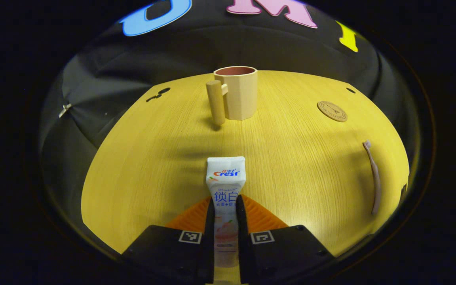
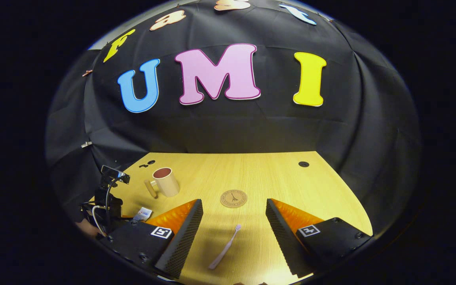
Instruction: Put the toothbrush and toothpaste on the desktop into the cup, then pick up the cup and place it on the coaster on the desktop.
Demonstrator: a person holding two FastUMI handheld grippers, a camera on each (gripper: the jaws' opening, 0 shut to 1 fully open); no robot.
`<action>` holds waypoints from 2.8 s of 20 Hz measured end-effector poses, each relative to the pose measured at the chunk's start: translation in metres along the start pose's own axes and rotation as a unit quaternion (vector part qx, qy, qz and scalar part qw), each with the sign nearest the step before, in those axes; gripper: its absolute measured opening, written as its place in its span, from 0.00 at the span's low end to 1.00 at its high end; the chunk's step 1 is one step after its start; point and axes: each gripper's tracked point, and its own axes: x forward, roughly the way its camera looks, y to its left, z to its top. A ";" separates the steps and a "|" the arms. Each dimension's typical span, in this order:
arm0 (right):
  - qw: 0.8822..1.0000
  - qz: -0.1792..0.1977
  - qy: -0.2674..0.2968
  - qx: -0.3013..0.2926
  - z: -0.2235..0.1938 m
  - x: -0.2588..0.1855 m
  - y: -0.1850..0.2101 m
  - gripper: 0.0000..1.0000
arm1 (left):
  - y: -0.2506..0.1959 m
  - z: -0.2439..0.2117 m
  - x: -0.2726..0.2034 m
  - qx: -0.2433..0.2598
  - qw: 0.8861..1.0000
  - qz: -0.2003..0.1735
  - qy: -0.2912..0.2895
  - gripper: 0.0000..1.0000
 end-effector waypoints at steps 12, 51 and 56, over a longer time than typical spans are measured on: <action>0.997 -0.005 0.071 0.007 -0.057 0.008 -0.007 0.98 | -0.001 -0.011 -0.022 -0.053 0.998 -0.019 -0.014 0.18; 0.947 -0.014 0.318 -0.037 -0.196 0.053 0.002 0.06 | 0.003 -0.016 -0.128 -0.052 0.994 -0.081 -0.053 0.17; 0.945 0.029 0.322 -0.053 -0.192 0.045 0.000 0.05 | -0.007 -0.013 -0.122 -0.065 0.993 -0.081 -0.048 0.17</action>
